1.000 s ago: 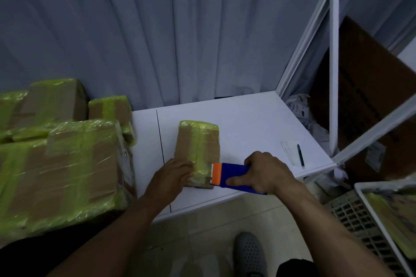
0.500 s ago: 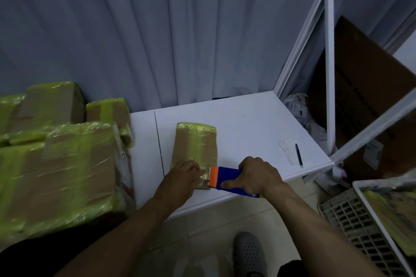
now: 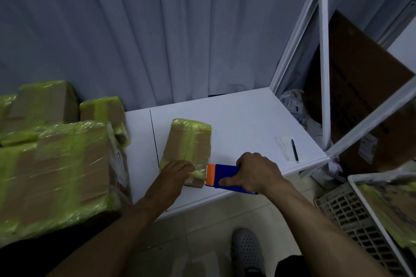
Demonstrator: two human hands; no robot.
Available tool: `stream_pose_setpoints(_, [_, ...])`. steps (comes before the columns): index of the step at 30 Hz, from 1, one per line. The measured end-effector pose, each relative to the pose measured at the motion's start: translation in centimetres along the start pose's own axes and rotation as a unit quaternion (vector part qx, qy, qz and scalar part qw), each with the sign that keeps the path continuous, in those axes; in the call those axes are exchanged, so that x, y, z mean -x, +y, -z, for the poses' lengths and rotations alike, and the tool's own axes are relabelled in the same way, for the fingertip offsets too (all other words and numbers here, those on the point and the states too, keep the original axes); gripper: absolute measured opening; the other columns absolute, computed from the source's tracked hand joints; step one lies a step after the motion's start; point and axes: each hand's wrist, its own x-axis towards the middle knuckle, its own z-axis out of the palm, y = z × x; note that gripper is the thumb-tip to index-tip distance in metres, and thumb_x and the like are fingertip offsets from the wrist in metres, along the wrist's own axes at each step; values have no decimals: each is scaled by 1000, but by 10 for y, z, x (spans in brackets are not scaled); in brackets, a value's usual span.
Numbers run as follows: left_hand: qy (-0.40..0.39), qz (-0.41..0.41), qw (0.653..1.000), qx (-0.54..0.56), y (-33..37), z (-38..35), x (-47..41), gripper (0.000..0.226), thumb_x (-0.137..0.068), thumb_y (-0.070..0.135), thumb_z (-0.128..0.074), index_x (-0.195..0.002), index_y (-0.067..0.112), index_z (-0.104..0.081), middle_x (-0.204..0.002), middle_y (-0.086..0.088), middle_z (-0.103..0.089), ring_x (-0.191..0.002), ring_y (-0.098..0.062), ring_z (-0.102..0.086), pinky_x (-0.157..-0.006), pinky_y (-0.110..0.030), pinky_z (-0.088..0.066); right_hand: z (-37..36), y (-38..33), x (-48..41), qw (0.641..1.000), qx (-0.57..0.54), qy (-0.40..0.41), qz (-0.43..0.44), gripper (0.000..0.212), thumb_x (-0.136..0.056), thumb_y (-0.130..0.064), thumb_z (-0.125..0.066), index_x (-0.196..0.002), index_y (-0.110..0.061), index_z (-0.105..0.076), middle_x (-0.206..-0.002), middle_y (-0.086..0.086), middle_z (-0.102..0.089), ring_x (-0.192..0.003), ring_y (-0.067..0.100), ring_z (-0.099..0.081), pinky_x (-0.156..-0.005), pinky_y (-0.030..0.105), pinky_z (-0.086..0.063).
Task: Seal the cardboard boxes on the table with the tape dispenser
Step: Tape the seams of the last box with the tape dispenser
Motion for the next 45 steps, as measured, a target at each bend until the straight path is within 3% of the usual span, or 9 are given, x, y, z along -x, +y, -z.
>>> stream_pose_setpoints(4, [-35,22,998,-55,4,2,-1,81,-60,-25,-69,-127,22,-65,-111,0,-63,-102,-17,-52,-83,-24,-43,-10,-3,-7,1000,-5,-17,-13,70,-65,-79,-76,-98,-17,-69,-84,-3,-67,-77,17,-67,-66,30,-54])
stream_pose_setpoints(9, [-10,17,1000,-16,16,7,-1,37,-79,14,-81,-113,23,-70,-105,4,-62,-98,-14,-55,-81,-25,-48,-13,-2,-7,1000,-6,-23,-13,70,-65,-79,-76,-97,-18,-68,-82,-4,-65,-79,18,-67,-67,31,-55])
stream_pose_setpoints(14, [-9,-3,999,-42,8,7,-4,41,-69,-2,-85,-102,21,-75,-99,0,-66,-92,-20,-62,-79,-29,-52,-6,-2,3,998,-53,-26,6,70,-64,-80,-77,-98,-19,-69,-85,-5,-69,-78,14,-68,-73,33,-60])
stream_pose_setpoints(19, [34,54,998,2,-17,20,4,19,-91,16,-63,-106,21,-74,-103,0,-63,-97,-15,-56,-82,-33,-52,12,12,19,999,-47,-7,2,67,-60,-82,-77,-85,-21,-68,-78,-5,-67,-71,12,-67,-68,32,-58])
stream_pose_setpoints(25, [18,69,997,27,-18,21,10,20,-92,10,-61,-106,18,-74,-104,-1,-62,-97,-18,-57,-81,-34,-51,1,14,8,1000,-13,-8,-16,70,-61,-81,-77,-94,-19,-67,-82,-5,-66,-75,14,-66,-67,31,-56])
stream_pose_setpoints(31, [1,61,997,48,-24,30,18,41,-102,48,-38,-110,25,-71,-105,9,-58,-101,-14,-54,-83,-36,-51,-18,9,-16,999,-12,-30,-20,72,-63,-78,-78,-101,-17,-66,-84,-4,-65,-80,18,-67,-67,29,-54])
stream_pose_setpoints(36, [-2,75,996,53,-23,38,17,48,-102,54,-31,-113,27,-69,-105,10,-58,-98,-14,-56,-82,-35,-51,-32,-5,-32,1000,10,-24,-8,74,-66,-81,-74,-104,-18,-67,-88,-2,-67,-79,19,-66,-69,31,-55])
stream_pose_setpoints(41, [-15,90,995,47,-19,27,19,22,-99,27,-52,-111,26,-71,-105,8,-61,-101,-14,-55,-84,-34,-50,-47,-21,-36,998,59,-23,1,70,-70,-84,-67,-95,-18,-62,-81,-3,-62,-76,19,-64,-71,32,-55])
stream_pose_setpoints(45, [-15,81,996,17,-14,13,23,26,-91,8,-64,-110,25,-71,-104,6,-60,-105,-9,-41,-83,-36,-49,-60,-24,-33,997,67,-44,-11,66,-78,-82,-62,-88,-18,-55,-74,-4,-53,-77,20,-62,-72,33,-53])
